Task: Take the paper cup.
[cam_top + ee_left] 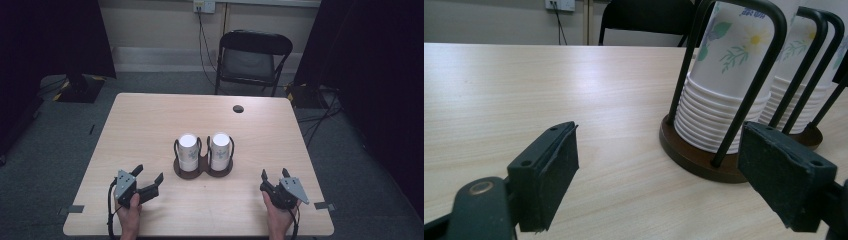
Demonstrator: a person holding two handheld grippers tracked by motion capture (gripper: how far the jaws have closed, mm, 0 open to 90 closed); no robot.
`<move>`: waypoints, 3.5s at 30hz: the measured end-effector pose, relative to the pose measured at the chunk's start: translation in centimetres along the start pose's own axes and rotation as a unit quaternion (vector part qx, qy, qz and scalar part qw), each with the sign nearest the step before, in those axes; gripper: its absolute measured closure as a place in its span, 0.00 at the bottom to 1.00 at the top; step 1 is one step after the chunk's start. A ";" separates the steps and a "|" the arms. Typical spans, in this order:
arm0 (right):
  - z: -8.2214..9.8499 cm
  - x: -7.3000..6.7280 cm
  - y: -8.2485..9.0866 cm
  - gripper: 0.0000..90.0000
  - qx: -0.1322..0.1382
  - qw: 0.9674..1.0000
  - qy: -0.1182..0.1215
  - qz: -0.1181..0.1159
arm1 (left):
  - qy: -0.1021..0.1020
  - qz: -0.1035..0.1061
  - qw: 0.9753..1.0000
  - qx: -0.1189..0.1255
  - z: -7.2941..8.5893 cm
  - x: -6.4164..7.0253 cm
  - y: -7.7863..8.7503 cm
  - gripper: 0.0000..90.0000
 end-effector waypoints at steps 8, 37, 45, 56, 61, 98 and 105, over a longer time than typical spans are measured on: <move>0.1 -0.1 -0.1 0.31 -0.009 1.000 0.003 -0.009 | -0.002 -0.012 1.000 -0.007 0.0 0.1 -0.2 0.18; -2.1 -5.3 0.6 0.37 -0.008 0.987 0.033 -0.156 | -0.012 -0.034 0.999 -0.014 0.0 0.2 -0.2 0.17; -3.9 -6.9 1.1 0.35 0.015 0.980 0.046 -0.195 | -0.011 -0.030 0.999 -0.014 0.1 0.2 -0.2 0.18; -5.8 -8.3 1.0 0.36 0.007 0.972 0.060 -0.225 | -0.016 -0.030 0.999 -0.015 0.1 0.3 -0.3 0.18; -6.9 -9.0 1.3 0.37 0.014 0.970 0.076 -0.232 | -0.015 -0.029 0.999 -0.015 0.1 0.3 -0.2 0.18; -12.1 -13.4 -2.4 0.35 0.008 0.955 0.138 -0.263 | -0.014 -0.014 1.000 -0.009 0.1 0.3 -0.1 0.18; -12.5 -14.0 -3.2 0.33 0.002 0.955 0.148 -0.257 | -0.014 -0.011 1.000 -0.009 0.1 0.4 -0.1 0.18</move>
Point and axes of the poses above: each handheld gripper's, and its own axes: y roughly backward along the jaws, z roughly out of its underside, x roughly to its right, the point moved 7 cm from there along -y, roughly forward along the jaws, and after that the axes turned 13 degrees about -x, right-handed, at the moved point
